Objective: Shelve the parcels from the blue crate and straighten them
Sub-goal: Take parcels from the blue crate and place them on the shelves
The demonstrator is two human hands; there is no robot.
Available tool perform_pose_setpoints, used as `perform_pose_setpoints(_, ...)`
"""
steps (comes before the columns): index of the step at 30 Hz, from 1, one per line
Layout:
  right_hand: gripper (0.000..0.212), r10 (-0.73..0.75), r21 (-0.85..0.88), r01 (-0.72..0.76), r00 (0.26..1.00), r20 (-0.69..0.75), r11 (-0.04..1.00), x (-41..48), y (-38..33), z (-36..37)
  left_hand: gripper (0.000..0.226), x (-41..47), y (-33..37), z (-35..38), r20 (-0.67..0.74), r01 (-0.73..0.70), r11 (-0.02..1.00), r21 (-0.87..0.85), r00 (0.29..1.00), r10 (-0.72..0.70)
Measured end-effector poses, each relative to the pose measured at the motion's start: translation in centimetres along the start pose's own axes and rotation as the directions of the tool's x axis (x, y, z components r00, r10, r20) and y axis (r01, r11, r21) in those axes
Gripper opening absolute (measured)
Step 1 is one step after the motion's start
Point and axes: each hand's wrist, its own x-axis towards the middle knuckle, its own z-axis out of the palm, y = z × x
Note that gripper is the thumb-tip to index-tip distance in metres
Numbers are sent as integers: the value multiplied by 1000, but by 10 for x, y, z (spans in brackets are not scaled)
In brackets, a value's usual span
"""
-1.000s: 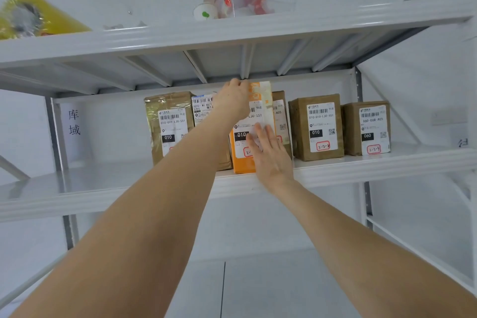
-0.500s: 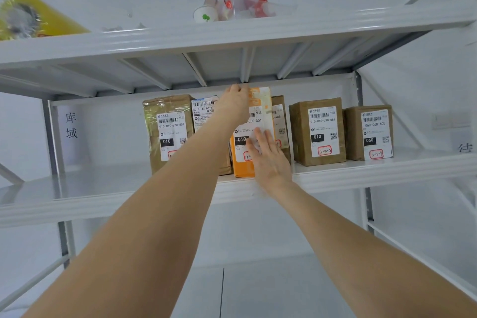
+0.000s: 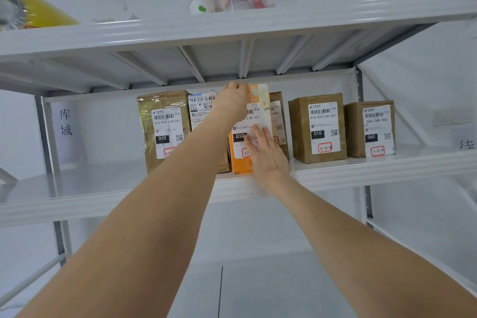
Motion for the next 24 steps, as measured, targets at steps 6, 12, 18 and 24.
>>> perform_pose_setpoints(6, 69, -8, -31, 9, 1000, 9, 999, -1, 1, -6, 68, -5, -1, 1, -26, -14, 1000, 19, 1000, 15)
perform_pose_setpoints(12, 76, 15, -22, -15, 1000, -14, 1000, -11, 6, -20, 70, -26, 1, -3, -74, -32, 998, 45, 997, 35)
perform_pose_setpoints(18, 69, 24, -1, -24, 999, -43, 1000, -32, 4, -33, 71, -68, 18, -3, -15, -19, 998, 65, 1000, 20)
perform_pose_setpoints(24, 61, 53, 24, -52, 997, -49, 998, -69, 8, -36, 67, -123, 36, 4, 89, 30, 997, 66, 995, -36)
